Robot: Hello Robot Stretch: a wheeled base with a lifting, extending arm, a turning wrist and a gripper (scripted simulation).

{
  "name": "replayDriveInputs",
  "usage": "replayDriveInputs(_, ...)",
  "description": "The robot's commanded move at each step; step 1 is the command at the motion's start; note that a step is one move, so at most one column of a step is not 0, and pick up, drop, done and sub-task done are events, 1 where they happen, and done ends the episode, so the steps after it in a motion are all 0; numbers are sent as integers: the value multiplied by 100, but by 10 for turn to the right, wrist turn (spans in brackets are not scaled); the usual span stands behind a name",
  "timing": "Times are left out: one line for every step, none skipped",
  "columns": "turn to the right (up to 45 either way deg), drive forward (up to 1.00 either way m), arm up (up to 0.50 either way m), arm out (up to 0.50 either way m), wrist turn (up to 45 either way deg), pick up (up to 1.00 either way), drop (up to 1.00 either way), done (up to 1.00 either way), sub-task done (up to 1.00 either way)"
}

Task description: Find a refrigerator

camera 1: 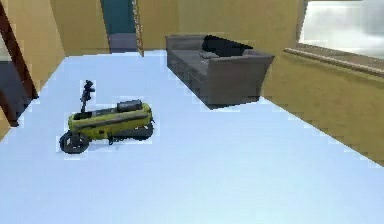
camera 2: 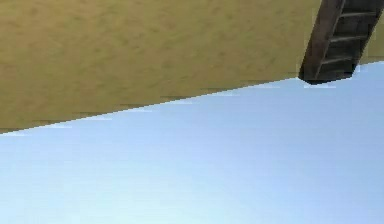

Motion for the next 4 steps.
replayDriveInputs(0,100,0,0,0,0,0,0,0)
replayDriveInputs(0,100,0,0,0,0,0,0,0)
replayDriveInputs(-270,0,0,0,0,0,0,0,0)
replayDriveInputs(0,55,0,0,0,0,0,0,0)
